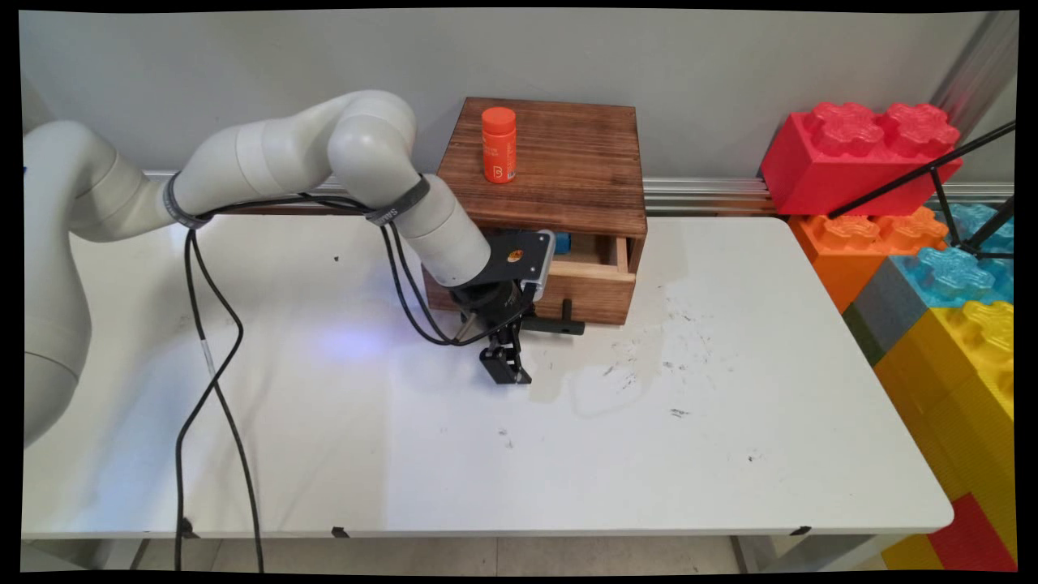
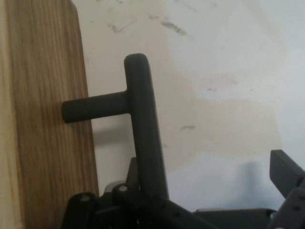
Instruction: Open the drawer
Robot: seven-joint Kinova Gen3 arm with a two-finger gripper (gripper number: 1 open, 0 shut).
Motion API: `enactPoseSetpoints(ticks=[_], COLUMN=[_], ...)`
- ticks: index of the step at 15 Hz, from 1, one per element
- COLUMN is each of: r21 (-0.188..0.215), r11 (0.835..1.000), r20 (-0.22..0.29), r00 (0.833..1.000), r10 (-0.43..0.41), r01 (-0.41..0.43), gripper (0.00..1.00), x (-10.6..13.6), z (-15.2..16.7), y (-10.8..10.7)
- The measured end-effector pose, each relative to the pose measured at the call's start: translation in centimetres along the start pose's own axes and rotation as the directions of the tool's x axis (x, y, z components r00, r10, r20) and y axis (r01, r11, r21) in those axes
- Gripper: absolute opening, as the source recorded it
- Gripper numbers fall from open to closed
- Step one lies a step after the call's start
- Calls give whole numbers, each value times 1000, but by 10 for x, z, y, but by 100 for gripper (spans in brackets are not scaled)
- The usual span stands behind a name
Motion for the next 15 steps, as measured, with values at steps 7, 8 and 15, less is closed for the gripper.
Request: enactPoseSetpoints(ticks=[7, 8, 15], r21=[-14, -16, -31], r11=[1000, 1000, 999], r20=[2, 3, 12], r00=[1000, 1000, 1000], r10=[-4, -6, -28], r01=[4, 6, 29], gripper=[100, 100, 100], x=[6, 7, 11], z=[-12, -13, -22], y=[24, 28, 53])
